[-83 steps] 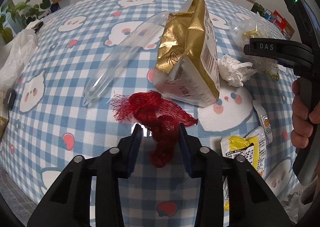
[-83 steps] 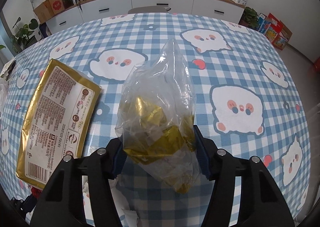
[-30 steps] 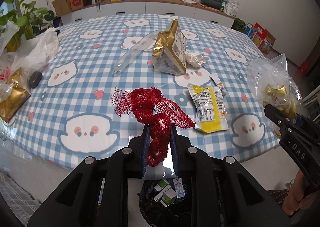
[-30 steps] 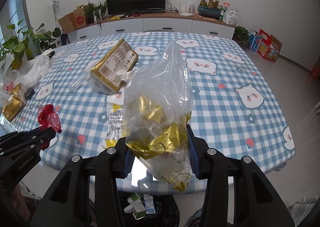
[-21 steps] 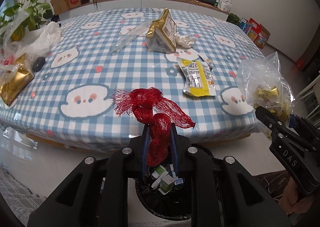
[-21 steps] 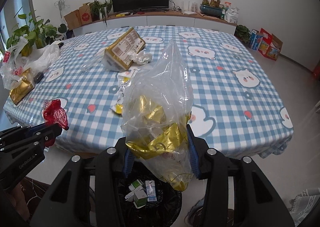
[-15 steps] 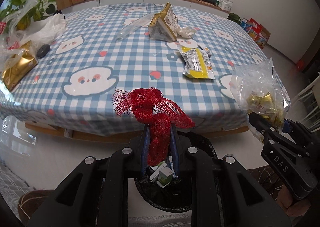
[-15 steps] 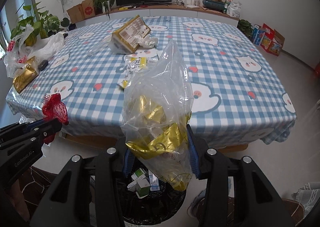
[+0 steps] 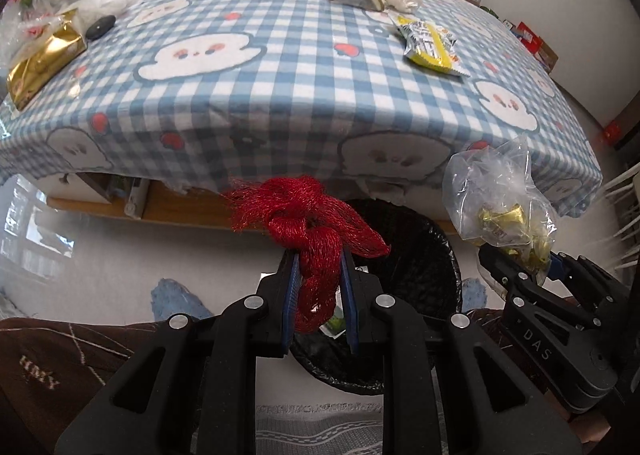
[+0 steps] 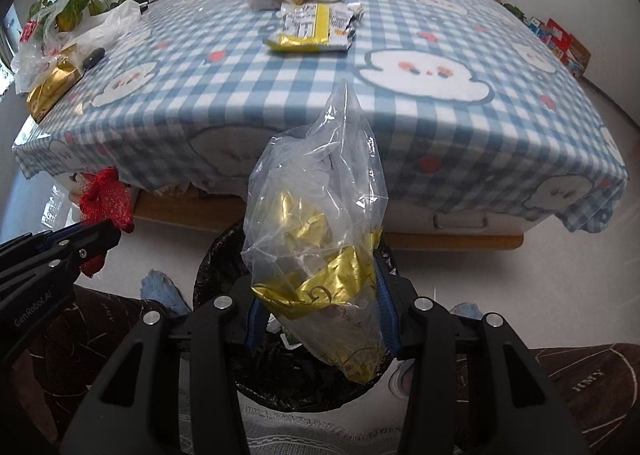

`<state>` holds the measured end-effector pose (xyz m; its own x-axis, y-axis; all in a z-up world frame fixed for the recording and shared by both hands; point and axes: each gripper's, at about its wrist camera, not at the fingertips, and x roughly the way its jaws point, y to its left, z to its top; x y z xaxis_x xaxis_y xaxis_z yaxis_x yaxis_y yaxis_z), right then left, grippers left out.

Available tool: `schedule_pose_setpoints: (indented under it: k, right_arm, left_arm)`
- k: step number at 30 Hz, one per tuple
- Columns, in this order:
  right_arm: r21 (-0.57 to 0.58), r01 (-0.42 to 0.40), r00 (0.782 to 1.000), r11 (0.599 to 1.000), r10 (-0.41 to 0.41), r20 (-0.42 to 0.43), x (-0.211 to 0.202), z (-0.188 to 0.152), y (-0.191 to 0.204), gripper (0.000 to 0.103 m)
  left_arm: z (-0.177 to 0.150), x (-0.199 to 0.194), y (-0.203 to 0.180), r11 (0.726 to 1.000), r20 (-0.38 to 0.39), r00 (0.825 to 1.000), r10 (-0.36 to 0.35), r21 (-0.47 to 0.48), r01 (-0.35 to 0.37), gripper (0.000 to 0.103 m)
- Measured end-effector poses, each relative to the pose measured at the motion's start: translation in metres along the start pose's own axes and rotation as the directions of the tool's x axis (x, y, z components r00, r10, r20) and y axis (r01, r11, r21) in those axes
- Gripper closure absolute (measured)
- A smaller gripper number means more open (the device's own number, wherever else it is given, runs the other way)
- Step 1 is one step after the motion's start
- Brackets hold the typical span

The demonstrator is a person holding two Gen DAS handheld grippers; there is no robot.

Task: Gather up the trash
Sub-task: 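Carry the red mesh bag and clear plastic bag over the trash bin, then open the right tool over the bin to drop the plastic bag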

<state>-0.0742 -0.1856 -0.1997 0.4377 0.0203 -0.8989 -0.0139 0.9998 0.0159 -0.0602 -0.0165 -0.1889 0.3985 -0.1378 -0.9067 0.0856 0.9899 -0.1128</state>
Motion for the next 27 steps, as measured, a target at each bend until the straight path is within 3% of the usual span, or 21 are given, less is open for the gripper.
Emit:
schedule_pose_setpoints:
  k: [12, 22, 27]
  right_arm:
    - [-0.029, 0.002, 0.992, 1.0, -0.006, -0.126, 0.069, -0.024, 0.014, 0.06]
    - [-0.012, -0.008, 0.983, 1.0, 0.006, -0.181, 0.097, -0.037, 0.021, 0.06]
    - [-0.015, -0.015, 0.98, 1.0, 0.012, -0.196, 0.104, -0.038, 0.028, 0.06]
  left_arm:
    - [-0.016, 0.056, 0.0, 1.0, -0.049, 0.999, 0.014, 0.026, -0.013, 0.084]
    - [-0.023, 0.081, 0.011, 0.999, -0.101, 0.994, 0.037, 0.014, -0.036, 0.084]
    - [-0.025, 0.079, 0.017, 0.999, -0.091, 0.995, 0.037, -0.004, -0.037, 0.084]
